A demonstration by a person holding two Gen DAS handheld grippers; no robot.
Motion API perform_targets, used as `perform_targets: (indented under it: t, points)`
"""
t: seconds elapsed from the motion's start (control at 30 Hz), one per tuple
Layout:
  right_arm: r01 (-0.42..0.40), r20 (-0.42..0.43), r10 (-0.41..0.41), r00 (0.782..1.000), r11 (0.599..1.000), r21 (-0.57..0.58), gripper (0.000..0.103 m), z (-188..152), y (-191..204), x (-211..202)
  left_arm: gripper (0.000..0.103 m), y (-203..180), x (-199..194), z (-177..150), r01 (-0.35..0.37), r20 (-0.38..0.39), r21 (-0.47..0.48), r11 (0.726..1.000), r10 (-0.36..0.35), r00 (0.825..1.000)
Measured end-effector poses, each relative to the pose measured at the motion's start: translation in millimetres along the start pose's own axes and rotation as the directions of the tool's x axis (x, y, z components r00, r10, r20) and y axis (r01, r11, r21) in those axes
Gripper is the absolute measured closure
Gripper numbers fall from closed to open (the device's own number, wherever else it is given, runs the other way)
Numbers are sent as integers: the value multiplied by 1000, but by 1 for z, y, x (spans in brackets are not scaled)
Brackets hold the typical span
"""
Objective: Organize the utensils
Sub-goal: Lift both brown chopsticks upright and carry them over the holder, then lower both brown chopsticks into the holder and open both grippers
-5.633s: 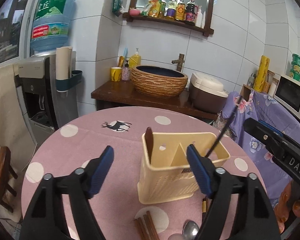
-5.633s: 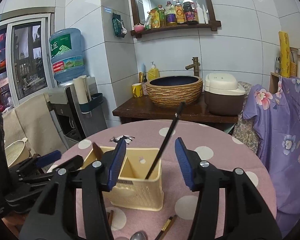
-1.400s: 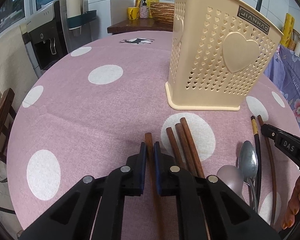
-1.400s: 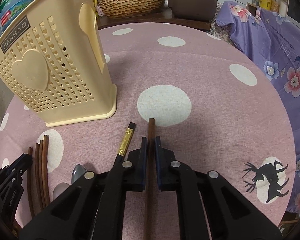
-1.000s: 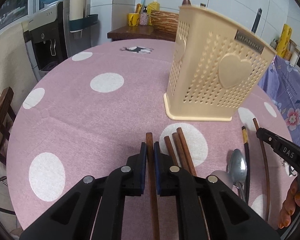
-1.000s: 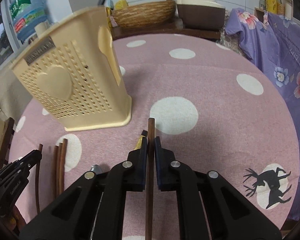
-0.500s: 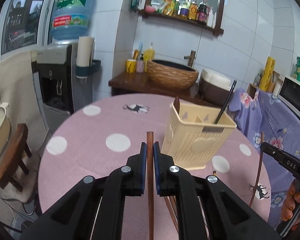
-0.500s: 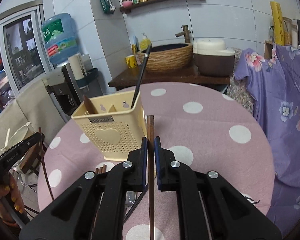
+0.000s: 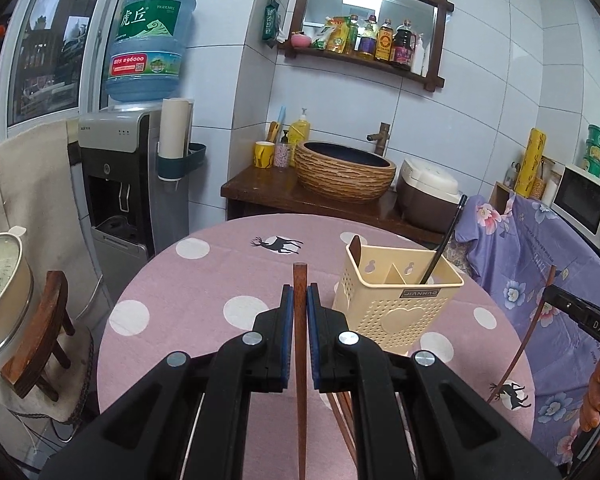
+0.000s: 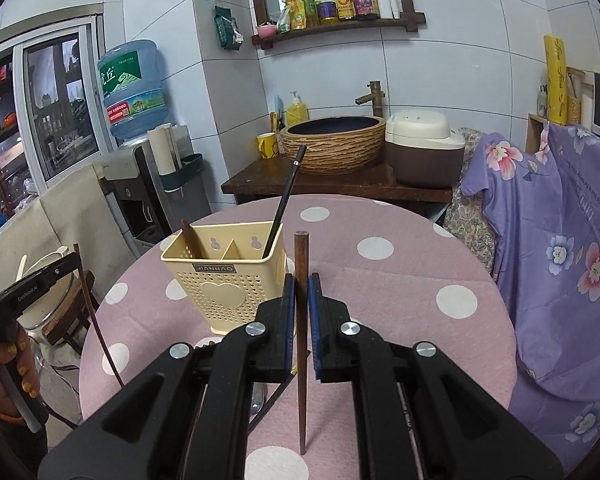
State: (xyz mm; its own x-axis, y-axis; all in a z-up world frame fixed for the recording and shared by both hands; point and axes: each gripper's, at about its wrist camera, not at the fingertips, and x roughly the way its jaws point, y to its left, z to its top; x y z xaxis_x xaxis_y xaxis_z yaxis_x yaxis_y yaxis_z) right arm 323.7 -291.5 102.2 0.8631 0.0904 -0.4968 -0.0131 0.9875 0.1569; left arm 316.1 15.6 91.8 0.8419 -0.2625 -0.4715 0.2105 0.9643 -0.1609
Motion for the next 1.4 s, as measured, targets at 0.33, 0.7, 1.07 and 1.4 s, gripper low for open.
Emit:
perform_targets:
  t: [0.33,0.7,1.07,1.4]
  points:
    - [3,9,-2,1000,999,-43,95,10,4,-8,95,-2,-12,14,18,29,5,1000,-18,999]
    - [-53,46,54,997,998,-40,96,54,11,-22,95,-16,-30,61,49,105,28,998,-52,993]
    - [-105,232,104,967,994,-8,96,152,36,-51,95,-47,-44,156,99,226,-4,995,-96,969]
    - [-58,223,55,973,998,6,95,152,53,8,95,-72,16,141,35,258,-39,999,-24,966]
